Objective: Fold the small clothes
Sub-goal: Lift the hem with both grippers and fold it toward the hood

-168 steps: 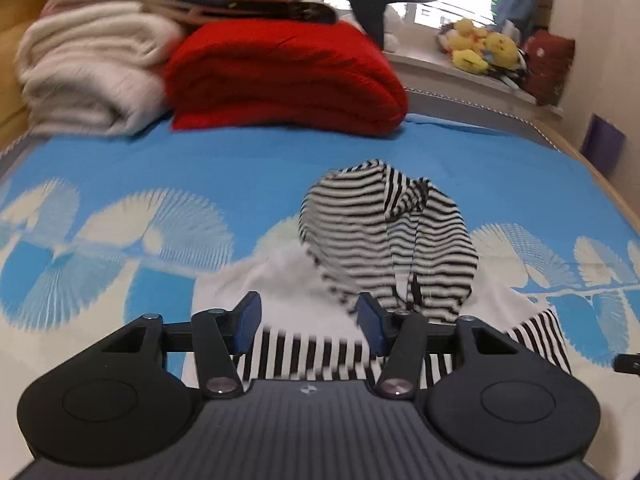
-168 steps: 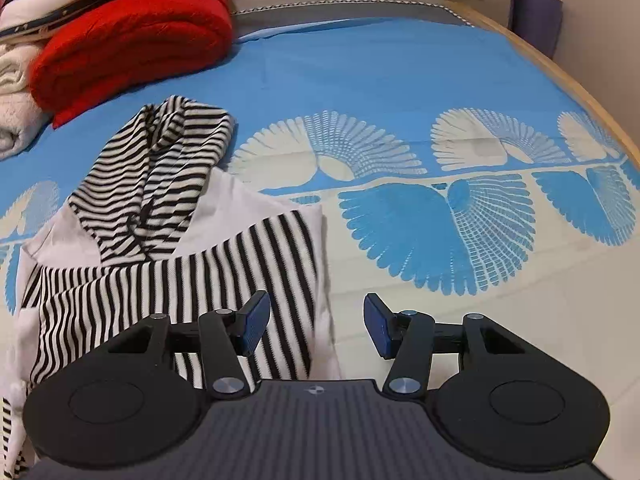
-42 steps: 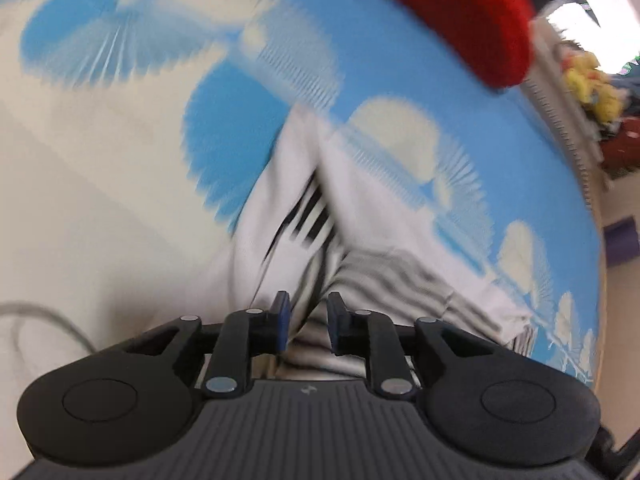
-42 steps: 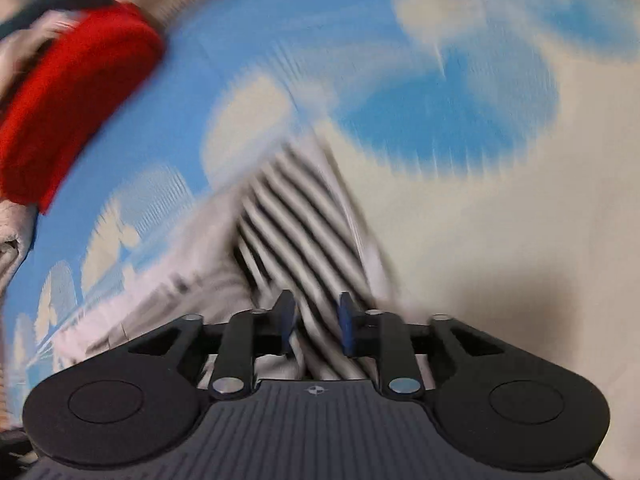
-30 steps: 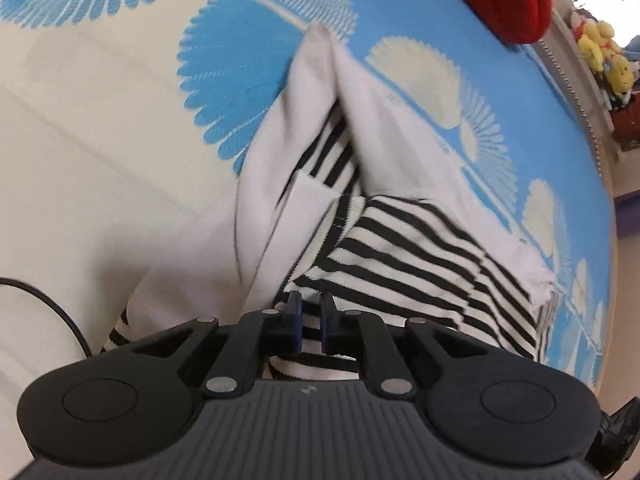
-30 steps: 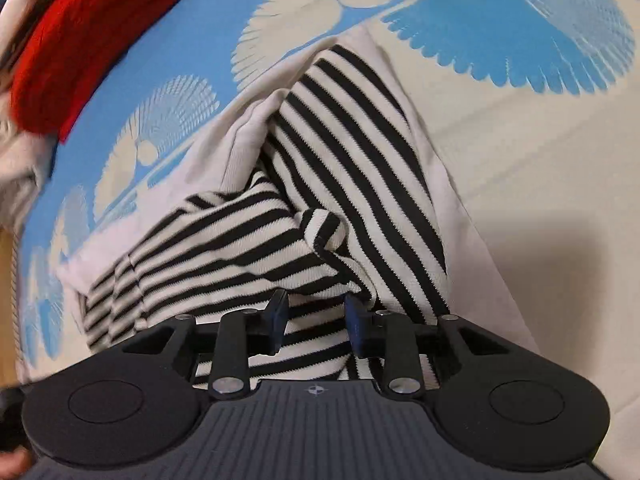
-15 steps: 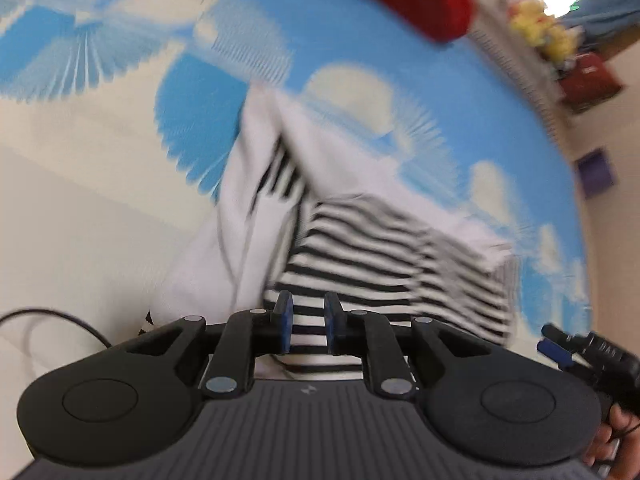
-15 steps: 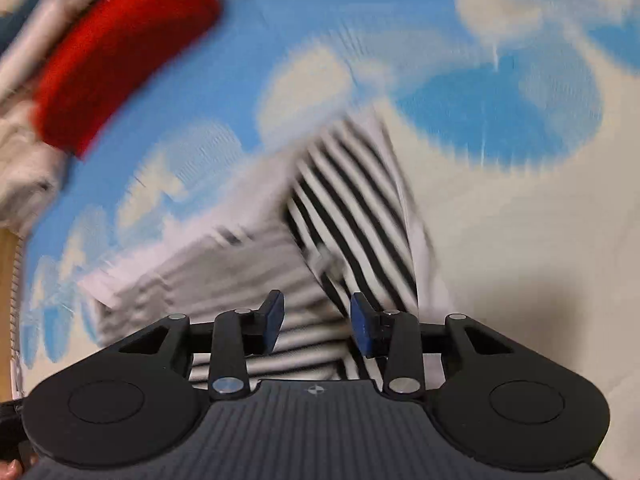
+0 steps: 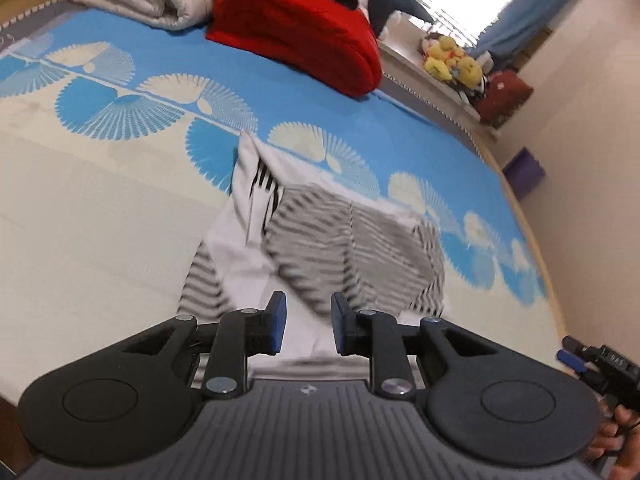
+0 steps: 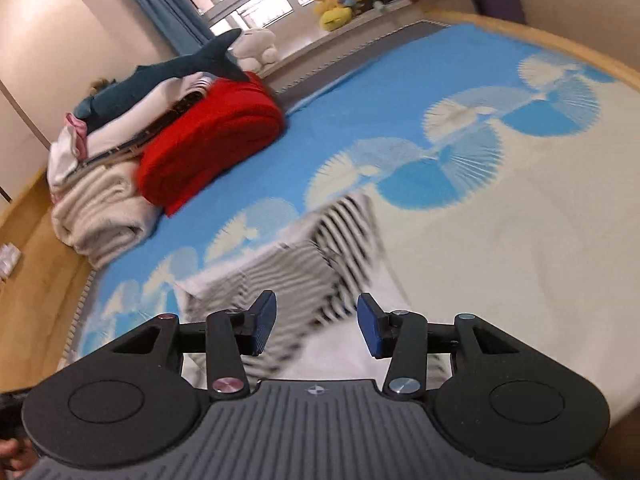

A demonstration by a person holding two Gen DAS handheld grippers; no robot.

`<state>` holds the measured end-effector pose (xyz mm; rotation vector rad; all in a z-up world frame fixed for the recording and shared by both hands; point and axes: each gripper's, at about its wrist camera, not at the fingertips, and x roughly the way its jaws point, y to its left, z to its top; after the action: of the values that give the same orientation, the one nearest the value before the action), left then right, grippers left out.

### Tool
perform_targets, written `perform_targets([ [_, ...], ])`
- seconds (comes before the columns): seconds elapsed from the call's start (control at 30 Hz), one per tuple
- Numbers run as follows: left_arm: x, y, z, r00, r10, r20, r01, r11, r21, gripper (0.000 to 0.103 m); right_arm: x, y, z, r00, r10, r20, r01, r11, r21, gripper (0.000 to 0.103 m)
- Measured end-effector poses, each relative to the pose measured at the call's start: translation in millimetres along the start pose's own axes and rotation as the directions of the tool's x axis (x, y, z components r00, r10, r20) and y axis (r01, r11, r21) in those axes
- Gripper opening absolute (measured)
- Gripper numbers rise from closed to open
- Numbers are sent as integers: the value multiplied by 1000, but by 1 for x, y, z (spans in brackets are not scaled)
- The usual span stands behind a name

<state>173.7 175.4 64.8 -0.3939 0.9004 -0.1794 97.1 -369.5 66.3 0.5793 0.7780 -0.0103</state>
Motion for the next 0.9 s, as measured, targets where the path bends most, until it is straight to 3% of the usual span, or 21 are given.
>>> perform_targets([
  [0.07, 2, 2, -31, 1000, 11, 10, -11, 999, 46, 25, -3, -17, -29, 999, -34, -5, 34, 999, -3, 47],
  [0.1, 9, 6, -47, 999, 47, -27, -46, 999, 28, 25, -3, -24, -43, 999, -43, -23, 43, 999, -7, 47],
  [0.13, 13, 7, -56, 996, 58, -64, -58, 998, 4, 25, 3, -30, -54, 996, -64, -60, 64, 998, -3, 48],
  [0.2, 17, 3, -72, 998, 29, -59, -29, 1000, 11, 25, 13, -42, -72, 992, -59, -112, 61, 998, 15, 48],
  [0.27, 22, 1, -82, 993, 77, -84, -77, 997, 11, 25, 19, -48, -81, 983, -90, -159, 97, 995, 37, 49],
  [0.33, 24, -1, -86, 990, 93, -107, -93, 996, 7, 26, 23, -50, -85, 981, -76, -176, 84, 996, 41, 48],
  [0.43, 25, 1, -93, 990, 105, -97, -101, 994, 39, 51, 32, -48, -91, 971, -102, -216, 109, 994, 21, 48],
  [0.53, 40, 22, -108, 986, 145, -86, -145, 989, 4, 58, 40, -46, -100, 964, -124, -236, 124, 992, -16, 55],
  [0.6, 57, 32, -108, 965, 198, -172, -212, 975, -64, 59, 46, -48, -105, 956, -143, -256, 141, 990, -28, 56],
  [0.63, 60, 34, -109, 968, 181, -172, -196, 978, -72, 62, 50, -49, -107, 951, -149, -269, 147, 989, -29, 57],
  [0.67, 62, 34, -109, 971, 173, -166, -186, 981, -63, 72, 53, -50, -108, 948, -154, -277, 153, 988, -26, 58],
  [0.73, 68, 33, -110, 960, 221, -174, -232, 972, -41, 84, 59, -54, -111, 942, -171, -289, 173, 985, -18, 60],
  [0.9, 82, 46, -108, 948, 241, -208, -265, 959, -95, 84, 71, -57, -117, 929, -183, -323, 195, 981, 4, 63],
])
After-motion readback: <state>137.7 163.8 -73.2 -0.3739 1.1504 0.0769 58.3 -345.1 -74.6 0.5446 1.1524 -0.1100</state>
